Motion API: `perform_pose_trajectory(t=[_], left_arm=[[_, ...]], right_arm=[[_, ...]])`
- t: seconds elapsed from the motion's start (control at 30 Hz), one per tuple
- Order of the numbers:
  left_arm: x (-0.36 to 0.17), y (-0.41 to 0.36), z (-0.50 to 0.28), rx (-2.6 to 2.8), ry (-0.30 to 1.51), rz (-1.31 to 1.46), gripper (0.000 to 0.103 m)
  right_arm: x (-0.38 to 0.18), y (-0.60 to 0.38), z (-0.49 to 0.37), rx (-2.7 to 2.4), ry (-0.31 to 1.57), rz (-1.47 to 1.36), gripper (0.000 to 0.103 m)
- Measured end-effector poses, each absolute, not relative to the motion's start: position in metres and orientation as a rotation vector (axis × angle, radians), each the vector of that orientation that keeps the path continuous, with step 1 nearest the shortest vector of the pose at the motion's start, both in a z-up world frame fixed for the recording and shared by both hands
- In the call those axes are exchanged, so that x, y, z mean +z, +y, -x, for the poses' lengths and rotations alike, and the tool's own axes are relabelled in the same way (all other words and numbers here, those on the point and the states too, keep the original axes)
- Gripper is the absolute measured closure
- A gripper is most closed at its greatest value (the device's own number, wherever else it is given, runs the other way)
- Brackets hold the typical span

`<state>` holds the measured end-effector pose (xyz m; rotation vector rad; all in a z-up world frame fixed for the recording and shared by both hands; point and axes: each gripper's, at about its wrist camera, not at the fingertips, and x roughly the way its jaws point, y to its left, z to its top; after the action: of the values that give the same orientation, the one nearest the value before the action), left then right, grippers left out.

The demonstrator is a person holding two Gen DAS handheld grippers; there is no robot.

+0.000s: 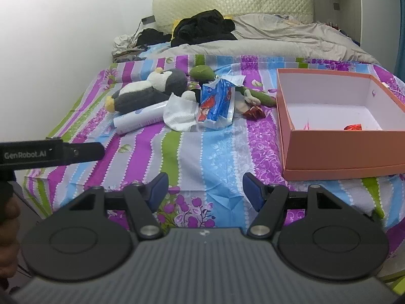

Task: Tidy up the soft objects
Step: 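Withdraw both tools from the box back toward the items on the bed, then grasp the white cloth with the left tool while the right tool grasps the blue wipes pack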

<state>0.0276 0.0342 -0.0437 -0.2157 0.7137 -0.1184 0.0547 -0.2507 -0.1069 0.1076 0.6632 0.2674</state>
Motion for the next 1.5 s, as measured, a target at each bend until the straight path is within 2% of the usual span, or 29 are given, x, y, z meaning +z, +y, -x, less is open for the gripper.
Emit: perform_pose_trajectory(t=[1.33, 1.37, 1.43, 1.5], left_arm=[[-0.15, 0.089, -0.199, -0.029, 0.868, 0.245, 0.029], [-0.153, 0.09, -0.203, -0.026, 0.87, 0.242, 0.029], [-0.157, 0.093, -0.213, -0.014, 0.873, 0.238, 0.029], [-0.162, 0.096, -0.222, -0.003, 0.874, 0.24, 0.028]], right_arm=[[-0.17, -0.204, -0.2, 0.31, 0.772, -0.082, 0.036], [-0.172, -0.203, -0.205, 0.312, 0.777, -0.09, 0.035], [-0.177, -0.202, -0.216, 0.31, 0.787, -0.104, 0.021], [-0.181, -0.201, -0.225, 0.302, 0.784, -0.114, 0.016]])
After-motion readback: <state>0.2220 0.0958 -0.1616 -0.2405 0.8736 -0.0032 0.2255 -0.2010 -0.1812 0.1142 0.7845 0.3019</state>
